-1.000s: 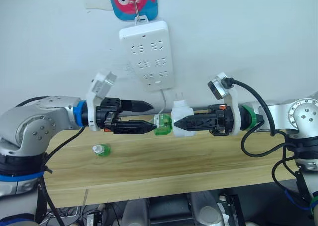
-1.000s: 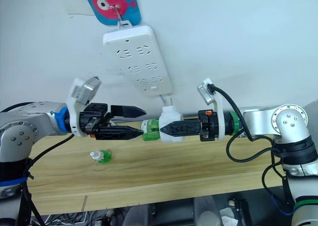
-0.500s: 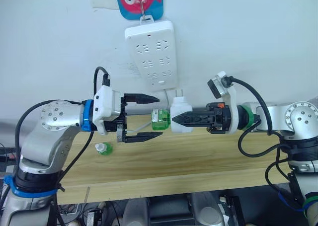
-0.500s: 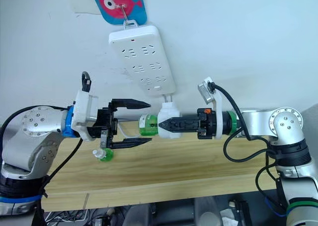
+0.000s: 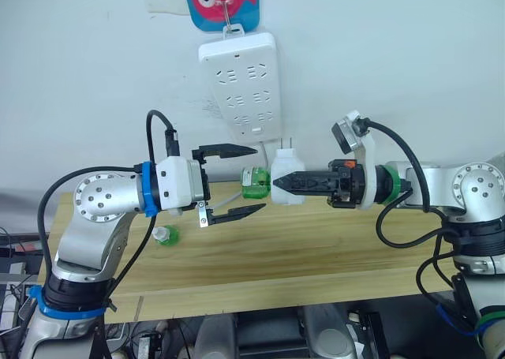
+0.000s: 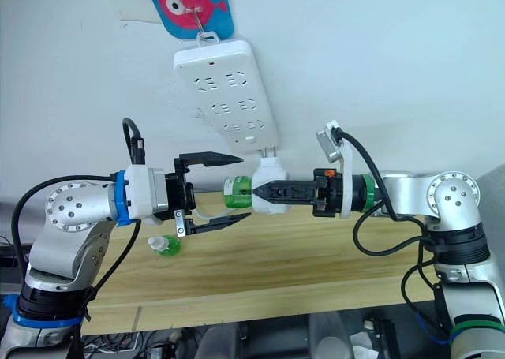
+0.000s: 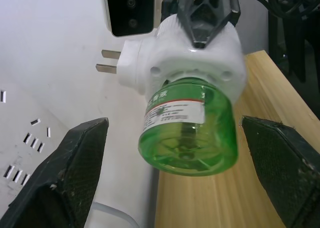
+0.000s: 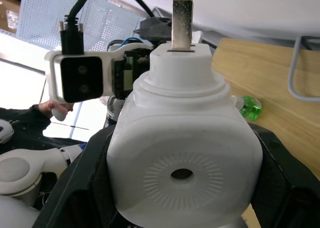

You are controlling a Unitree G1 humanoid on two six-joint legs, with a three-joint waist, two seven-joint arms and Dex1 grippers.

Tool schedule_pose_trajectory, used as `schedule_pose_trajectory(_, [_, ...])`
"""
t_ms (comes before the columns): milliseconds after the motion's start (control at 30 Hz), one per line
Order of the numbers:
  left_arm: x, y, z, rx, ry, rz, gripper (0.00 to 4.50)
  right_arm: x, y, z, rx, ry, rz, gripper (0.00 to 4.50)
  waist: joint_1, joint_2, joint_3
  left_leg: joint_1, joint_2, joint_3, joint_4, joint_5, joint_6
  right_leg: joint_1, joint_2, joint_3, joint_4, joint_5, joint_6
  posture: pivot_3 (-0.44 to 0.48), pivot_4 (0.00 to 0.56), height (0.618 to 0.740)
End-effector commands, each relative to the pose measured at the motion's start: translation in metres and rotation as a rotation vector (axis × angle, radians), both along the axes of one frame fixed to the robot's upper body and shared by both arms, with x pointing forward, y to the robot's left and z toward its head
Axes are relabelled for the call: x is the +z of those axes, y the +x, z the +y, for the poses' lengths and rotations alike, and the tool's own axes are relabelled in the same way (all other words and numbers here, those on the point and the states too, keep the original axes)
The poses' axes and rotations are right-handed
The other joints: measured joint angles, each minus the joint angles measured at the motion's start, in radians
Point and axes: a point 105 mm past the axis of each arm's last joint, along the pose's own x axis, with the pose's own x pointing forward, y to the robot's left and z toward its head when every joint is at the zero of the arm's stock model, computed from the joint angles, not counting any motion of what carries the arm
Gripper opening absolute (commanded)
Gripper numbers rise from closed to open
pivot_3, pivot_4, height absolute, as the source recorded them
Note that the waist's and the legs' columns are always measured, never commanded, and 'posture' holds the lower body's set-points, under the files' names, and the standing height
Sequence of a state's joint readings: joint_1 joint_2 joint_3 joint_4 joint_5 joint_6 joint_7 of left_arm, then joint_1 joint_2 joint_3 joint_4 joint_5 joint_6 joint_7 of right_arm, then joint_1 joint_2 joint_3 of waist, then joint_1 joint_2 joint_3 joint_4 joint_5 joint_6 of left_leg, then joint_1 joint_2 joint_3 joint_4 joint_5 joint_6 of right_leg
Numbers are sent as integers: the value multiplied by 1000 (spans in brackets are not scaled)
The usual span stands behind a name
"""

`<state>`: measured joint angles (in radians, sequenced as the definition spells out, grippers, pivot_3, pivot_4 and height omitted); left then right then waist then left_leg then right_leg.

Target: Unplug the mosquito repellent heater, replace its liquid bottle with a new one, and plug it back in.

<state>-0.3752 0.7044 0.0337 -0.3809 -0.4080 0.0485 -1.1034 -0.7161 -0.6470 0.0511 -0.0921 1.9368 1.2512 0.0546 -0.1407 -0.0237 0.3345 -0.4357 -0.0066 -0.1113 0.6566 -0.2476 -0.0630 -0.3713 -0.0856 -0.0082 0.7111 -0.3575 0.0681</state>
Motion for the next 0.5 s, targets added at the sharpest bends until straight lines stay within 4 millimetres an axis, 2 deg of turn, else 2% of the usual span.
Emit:
schedule_pose_trajectory(33, [6,-4,3,-12,6,-27,4470,10,-4,-4,7,45,-19,2994,0,0,0,0,0,0,1,0,0,0,0,0,0,0,0,-196,330,740])
schedule_pose_trajectory(100, [6,-3,3,-11,3,-24,4294,10,-4,-5,5,43,-19,2994,0,0,0,0,0,-1,3,0,0,0,0,0,0,0,0,-201,324,740])
schedule_pose_trajectory(233, [5,0,3,-10,11,-25,3321,10,-4,-5,4,43,-22,2994,1,0,0,0,0,-1,5,-2,3,0,0,1,1,0,0,-206,321,740])
schedule_pose_trajectory(500, [6,3,0,-30,10,-36,3321,11,-5,-5,8,44,-29,2994,0,0,0,0,0,-1,5,-2,3,0,0,1,1,0,0,-216,318,740])
